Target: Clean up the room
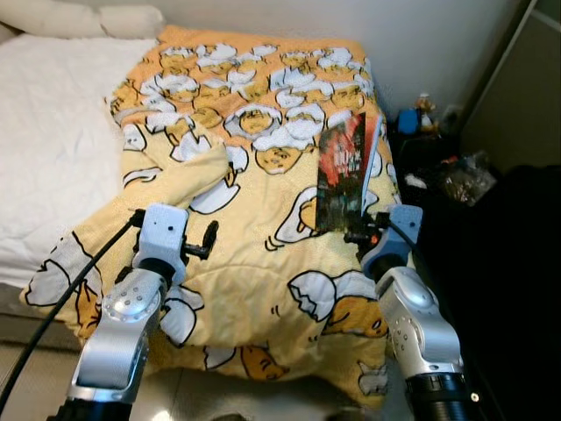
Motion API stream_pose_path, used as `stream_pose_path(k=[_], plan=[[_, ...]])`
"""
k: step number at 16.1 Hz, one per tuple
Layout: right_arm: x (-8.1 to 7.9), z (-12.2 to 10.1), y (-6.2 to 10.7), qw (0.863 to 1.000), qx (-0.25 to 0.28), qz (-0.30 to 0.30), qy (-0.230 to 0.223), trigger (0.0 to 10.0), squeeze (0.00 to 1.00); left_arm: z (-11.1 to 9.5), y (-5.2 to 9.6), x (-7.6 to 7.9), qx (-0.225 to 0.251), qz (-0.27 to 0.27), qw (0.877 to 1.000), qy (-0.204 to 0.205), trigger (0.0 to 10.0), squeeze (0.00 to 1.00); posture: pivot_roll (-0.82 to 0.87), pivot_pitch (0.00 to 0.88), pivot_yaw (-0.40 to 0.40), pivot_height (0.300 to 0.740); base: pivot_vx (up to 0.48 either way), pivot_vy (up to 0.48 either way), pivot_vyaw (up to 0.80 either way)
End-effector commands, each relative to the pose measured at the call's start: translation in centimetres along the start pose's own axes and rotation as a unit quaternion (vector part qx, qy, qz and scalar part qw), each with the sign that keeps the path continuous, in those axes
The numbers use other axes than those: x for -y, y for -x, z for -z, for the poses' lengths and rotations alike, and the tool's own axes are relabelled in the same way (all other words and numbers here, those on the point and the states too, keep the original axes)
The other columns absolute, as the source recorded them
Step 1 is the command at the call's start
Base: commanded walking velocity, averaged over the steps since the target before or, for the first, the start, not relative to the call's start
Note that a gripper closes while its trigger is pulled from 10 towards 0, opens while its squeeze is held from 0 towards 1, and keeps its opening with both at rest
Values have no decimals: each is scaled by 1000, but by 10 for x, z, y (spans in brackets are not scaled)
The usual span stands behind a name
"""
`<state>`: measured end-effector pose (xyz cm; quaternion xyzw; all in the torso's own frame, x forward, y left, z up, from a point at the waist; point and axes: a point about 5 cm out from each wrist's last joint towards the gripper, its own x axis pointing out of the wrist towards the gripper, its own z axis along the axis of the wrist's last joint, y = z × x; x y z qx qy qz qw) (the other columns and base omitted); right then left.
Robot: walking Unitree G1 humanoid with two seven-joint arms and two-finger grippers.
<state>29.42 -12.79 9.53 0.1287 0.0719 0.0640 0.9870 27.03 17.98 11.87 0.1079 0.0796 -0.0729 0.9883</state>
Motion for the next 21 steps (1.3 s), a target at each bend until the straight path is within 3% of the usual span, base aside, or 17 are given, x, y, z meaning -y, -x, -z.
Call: stream_pose_path(k=[1, 12, 17, 21], plan=[[4, -9, 1, 1000, 17, 6, -4, 10000, 0, -2, -1, 3, 2, 9, 1000, -3, 10000, 0, 6, 0, 27, 740, 0, 420, -656], [3, -9, 1, 1000, 15, 2, -4, 10000, 0, 0, 1, 1, -1, 4, 1000, -3, 10000, 0, 13, 0, 19, 740, 0, 444, -750], [1, -12, -2, 1000, 21, -6, 4, 10000, 0, 1, 2, 0, -1, 1, 1000, -1, 10000, 0, 17, 0, 14, 740, 0, 446, 0], [-2, -23, -6, 997, 34, -20, 67, 10000, 0, 1, 2, 0, -1, 1, 1000, 0, 10000, 0, 17, 0, 13, 740, 0, 444, 0]])
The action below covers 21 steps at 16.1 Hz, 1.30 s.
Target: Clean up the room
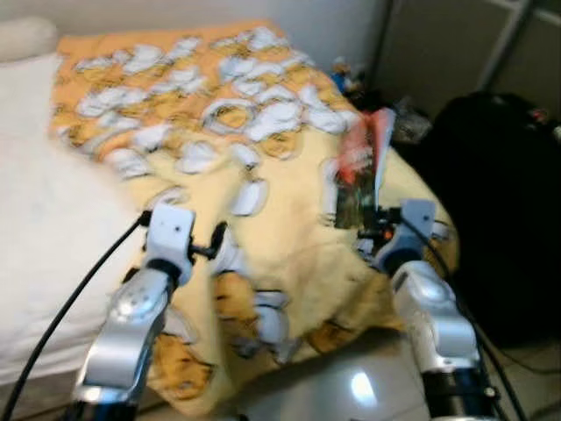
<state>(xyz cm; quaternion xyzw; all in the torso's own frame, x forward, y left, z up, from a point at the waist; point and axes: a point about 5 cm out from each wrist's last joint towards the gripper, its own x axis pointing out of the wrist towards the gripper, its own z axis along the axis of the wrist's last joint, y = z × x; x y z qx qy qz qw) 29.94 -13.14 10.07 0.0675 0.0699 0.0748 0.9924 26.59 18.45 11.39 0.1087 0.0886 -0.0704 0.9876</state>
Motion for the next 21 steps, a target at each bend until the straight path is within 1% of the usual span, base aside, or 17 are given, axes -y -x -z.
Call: stream_pose_path(k=[1, 2, 5, 9, 15, 17, 19, 20, 21], plan=[[1, -19, -3, 998, 41, 5, 40, 10000, 0, -5, -1, 2, 8, 2, 1000, 1, 10000, 0, 17, 0, 13, 740, 0, 446, 0], [5, -21, -4, 997, 44, 22, 67, 10000, 0, -5, -1, 2, 8, 2, 1000, 0, 10000, 0, 18, 0, 13, 740, 0, 450, 0], [12, -23, -4, 993, 45, 40, 105, 10000, 0, -4, 0, 2, 8, 1, 1000, 1, 10000, 0, 20, 0, 11, 740, 0, 447, 0], [13, -26, -7, 988, 55, 52, 133, 10000, 0, -4, 0, 0, 8, -3, 1000, 2, 10000, 0, 23, 0, 9, 740, 0, 446, 0], [8, -26, -8, 989, 62, 43, 127, 10000, 0, -4, 1, -1, 8, -4, 1000, -1, 10000, 0, 31, 0, 3, 740, 0, 447, 0], [3, -27, -8, 992, 68, 21, 99, 10000, 0, -4, 1, -1, 8, -5, 1000, -2, 10000, 0, 33, 0, 2, 740, 0, 446, 0], [1, -26, -8, 994, 67, 16, 88, 10000, 0, -4, 1, -1, 8, -6, 1000, -2, 10000, 0, 35, 0, 2, 740, 0, 446, 0], [-3, -25, -9, 995, 66, 1, 71, 10000, 0, -5, 0, -2, 10, -10, 1000, -4, 10000, 0, 37, 0, 5, 740, 0, 446, 0], [-7, -24, -9, 996, 64, -21, 64, 10000, 0, -5, 0, -3, 10, -13, 1000, -3, 10000, 0, 37, 0, 6, 740, 0, 446, 0]])
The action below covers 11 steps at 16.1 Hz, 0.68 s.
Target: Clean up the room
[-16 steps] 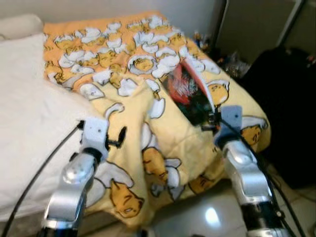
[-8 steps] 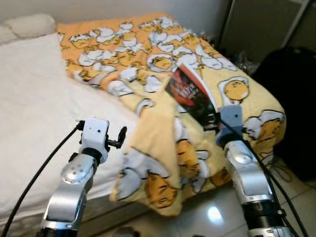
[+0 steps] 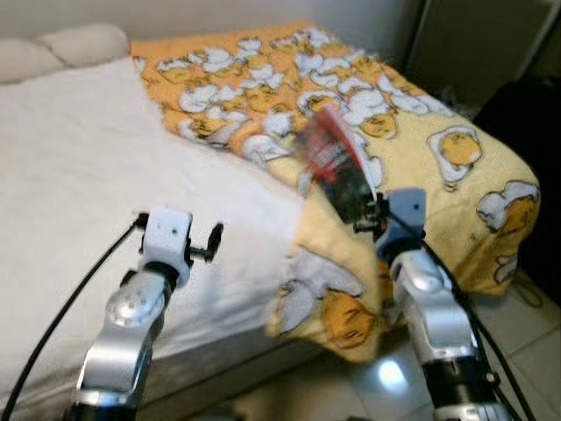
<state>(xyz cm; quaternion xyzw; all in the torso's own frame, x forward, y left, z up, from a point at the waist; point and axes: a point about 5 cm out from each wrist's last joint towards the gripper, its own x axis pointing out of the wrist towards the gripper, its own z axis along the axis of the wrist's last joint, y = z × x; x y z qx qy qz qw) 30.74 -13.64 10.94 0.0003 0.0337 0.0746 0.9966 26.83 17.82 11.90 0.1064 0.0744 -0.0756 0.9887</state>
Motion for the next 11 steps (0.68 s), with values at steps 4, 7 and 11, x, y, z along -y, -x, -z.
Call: stream_pose_path(k=[4, 7, 11], plan=[[-18, -12, -2, 997, 31, -63, 18, 10000, 0, 0, 0, -8, -2, -21, 1000, 0, 10000, 0, 46, 0, -2, 740, 0, 445, 0], [-17, -12, -3, 997, 30, -65, 7, 10000, 0, 0, 0, -8, 0, -22, 1000, 2, 10000, 0, 44, 0, -3, 740, 0, 444, 0], [-17, -11, -3, 997, 27, -69, 5, 10000, 0, -1, -2, -7, 0, -22, 1000, 3, 10000, 0, 44, 0, -5, 740, 0, 447, 0]])
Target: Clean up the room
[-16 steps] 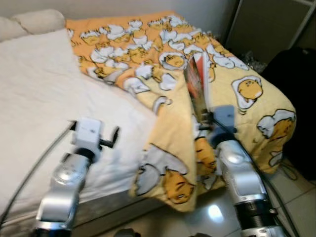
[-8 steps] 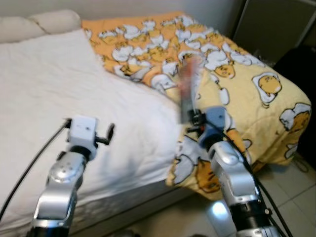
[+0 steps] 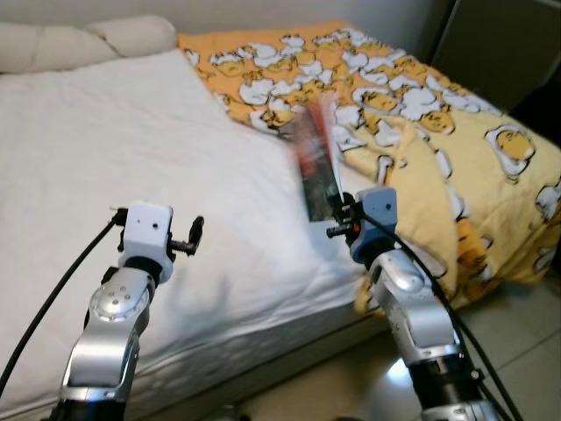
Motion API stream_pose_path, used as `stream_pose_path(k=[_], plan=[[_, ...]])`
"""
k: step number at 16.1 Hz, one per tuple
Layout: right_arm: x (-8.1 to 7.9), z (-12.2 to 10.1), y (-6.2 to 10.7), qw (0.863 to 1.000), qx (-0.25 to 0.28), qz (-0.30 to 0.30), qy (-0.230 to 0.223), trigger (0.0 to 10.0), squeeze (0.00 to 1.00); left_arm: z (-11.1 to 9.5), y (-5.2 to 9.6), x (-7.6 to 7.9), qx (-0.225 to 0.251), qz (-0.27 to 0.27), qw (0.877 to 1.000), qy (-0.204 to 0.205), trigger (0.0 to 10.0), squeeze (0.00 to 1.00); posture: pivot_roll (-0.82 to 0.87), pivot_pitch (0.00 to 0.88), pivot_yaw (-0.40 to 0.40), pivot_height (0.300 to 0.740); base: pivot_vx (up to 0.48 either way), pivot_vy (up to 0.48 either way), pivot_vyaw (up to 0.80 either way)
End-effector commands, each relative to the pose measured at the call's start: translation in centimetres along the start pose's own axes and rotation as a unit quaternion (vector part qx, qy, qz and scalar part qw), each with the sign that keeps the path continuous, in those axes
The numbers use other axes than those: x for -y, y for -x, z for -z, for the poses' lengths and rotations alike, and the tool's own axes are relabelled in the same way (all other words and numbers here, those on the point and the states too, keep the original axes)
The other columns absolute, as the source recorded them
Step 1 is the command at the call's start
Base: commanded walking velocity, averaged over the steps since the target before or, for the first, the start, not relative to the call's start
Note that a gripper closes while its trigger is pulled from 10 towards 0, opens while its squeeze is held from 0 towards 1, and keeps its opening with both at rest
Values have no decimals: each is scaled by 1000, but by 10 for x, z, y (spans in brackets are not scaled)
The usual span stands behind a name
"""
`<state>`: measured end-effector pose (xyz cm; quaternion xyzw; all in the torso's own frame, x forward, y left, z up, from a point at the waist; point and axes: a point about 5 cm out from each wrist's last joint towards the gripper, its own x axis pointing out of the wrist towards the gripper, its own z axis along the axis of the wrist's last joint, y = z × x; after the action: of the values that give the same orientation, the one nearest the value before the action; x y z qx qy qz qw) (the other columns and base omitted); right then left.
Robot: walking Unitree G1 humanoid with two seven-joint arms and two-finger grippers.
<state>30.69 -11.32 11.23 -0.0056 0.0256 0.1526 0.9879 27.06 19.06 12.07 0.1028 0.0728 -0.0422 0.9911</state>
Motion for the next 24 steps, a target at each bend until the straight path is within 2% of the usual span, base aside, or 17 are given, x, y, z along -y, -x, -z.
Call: stream_pose_path(k=[1, 12, 14, 15, 19, 24], plan=[[6, -7, 0, 1000, 20, 10, -3, 10000, 0, -1, -1, 6, 2, 12, 1000, -3, 10000, 0, 44, 0, -5, 740, 0, 446, 0], [8, -5, 1, 999, 13, 21, -42, 10000, 0, -4, -8, 9, 8, 12, 1000, 2, 10000, 0, 33, 0, -5, 740, 0, 434, 0], [8, -4, 1, 998, 12, 18, -53, 10000, 0, -6, -9, 9, 13, 13, 1000, 5, 10000, 0, 36, 0, -7, 740, 0, 0, 0], [10, -3, 1, 999, 5, 31, -34, 10000, 0, -8, -10, 10, 14, 12, 1000, 6, 10000, 0, 38, 0, -9, 740, 0, 0, 0], [9, -4, -5, 997, 8, 22, -68, 10000, 0, -9, -11, 12, 23, 16, 1000, -10, 10000, 0, 59, 0, -24, 740, 0, 0, 0], [6, -2, -8, 997, 4, 17, -72, 10000, 0, -13, -9, 7, 36, 10, 999, -12, 10000, 0, 69, 0, -25, 740, 0, 0, 0]])
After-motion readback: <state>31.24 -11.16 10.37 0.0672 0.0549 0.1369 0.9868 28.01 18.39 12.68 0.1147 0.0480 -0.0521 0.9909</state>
